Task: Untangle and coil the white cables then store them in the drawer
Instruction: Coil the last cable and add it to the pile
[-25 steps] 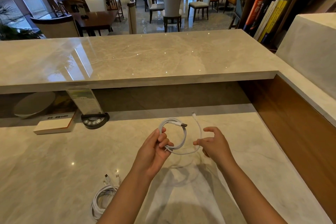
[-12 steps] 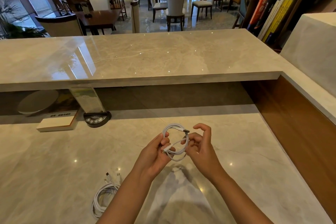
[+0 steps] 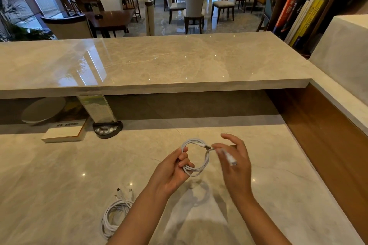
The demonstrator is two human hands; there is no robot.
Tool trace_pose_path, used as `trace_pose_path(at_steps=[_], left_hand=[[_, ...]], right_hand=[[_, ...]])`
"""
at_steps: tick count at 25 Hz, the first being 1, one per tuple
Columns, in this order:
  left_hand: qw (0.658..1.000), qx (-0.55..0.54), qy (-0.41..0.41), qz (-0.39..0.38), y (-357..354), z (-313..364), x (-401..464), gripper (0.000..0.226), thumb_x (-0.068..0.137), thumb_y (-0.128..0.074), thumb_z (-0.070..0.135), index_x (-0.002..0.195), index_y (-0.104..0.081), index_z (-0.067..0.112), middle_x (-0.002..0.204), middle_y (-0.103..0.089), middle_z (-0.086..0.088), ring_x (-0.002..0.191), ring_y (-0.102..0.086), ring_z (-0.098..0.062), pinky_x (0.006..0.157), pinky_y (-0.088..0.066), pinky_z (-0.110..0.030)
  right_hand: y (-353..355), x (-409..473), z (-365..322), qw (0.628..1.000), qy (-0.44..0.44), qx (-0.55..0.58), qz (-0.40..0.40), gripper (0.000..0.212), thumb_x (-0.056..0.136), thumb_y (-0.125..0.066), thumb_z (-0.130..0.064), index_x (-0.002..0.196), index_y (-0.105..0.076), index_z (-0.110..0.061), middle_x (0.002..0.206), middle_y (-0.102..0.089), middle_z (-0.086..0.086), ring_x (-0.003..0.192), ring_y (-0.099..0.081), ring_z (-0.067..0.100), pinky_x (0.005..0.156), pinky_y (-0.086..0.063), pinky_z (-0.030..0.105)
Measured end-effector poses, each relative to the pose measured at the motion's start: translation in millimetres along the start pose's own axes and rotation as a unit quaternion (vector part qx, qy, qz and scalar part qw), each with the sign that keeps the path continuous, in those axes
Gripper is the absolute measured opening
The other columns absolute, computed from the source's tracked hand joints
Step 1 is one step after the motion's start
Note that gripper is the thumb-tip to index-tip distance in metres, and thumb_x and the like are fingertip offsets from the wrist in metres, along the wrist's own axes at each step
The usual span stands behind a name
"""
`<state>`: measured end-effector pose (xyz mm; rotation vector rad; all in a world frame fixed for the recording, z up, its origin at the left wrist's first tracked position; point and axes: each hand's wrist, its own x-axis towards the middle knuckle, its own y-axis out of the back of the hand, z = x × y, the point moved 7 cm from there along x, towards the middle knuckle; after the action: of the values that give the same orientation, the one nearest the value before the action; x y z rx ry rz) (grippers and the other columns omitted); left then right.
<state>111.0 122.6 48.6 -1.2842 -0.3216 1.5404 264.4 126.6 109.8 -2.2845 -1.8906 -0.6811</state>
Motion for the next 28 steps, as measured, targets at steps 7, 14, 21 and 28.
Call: trace_pose_path(at_steps=[7, 14, 21, 28], left_hand=[[0.994, 0.102, -0.007, -0.046, -9.3, -1.6, -8.5, 0.023, 0.097, -0.039, 0.013, 0.085, -0.056, 0.004, 0.053, -0.042, 0.001, 0.041, -0.035, -0.007, 0.063, -0.036, -0.025], [0.918, 0.371, -0.085, -0.115, -36.1, 11.0, -26.4, 0.026, 0.099, -0.036, 0.013, 0.085, -0.057, 0.006, 0.06, -0.04, 0.002, 0.051, -0.033, -0.008, 0.064, -0.043, -0.025], [0.881, 0.44, -0.088, -0.151, -45.5, 19.1, -37.6, 0.027, 0.099, -0.035, 0.014, 0.081, -0.054, 0.009, 0.06, -0.04, 0.003, 0.051, -0.033, -0.007, 0.062, -0.045, -0.022], [0.908, 0.397, -0.057, -0.123, -40.6, 20.5, -36.5, 0.023, 0.099, -0.038, 0.016, 0.086, -0.056, 0.007, 0.061, -0.04, -0.001, 0.051, -0.034, -0.009, 0.058, -0.048, -0.022]], right_hand=[[19.6, 27.7, 34.2, 0.875, -0.365, 0.318, -0.015, 0.018, 0.088, -0.056, -0.003, 0.103, -0.066, -0.002, 0.071, -0.062, 0.005, 0.05, -0.056, 0.004, 0.048, -0.051, 0.013], [8.6, 48.3, 20.8, 0.923, -0.248, -0.152, -0.253, 0.028, 0.087, -0.055, 0.004, 0.107, -0.068, -0.01, 0.064, -0.064, 0.009, 0.042, -0.054, 0.008, 0.044, -0.048, 0.016], [-16.6, 43.0, -18.1, 0.876, -0.112, -0.136, -0.449, 0.029, 0.088, -0.053, 0.001, 0.094, -0.074, -0.017, 0.069, -0.068, -0.006, 0.054, -0.051, 0.007, 0.052, -0.045, 0.018], [-32.3, 36.7, -36.0, 0.896, -0.063, -0.13, -0.42, 0.03, 0.083, -0.062, -0.014, 0.105, -0.048, -0.029, 0.087, -0.063, -0.001, 0.067, -0.057, 0.012, 0.061, -0.049, 0.022]])
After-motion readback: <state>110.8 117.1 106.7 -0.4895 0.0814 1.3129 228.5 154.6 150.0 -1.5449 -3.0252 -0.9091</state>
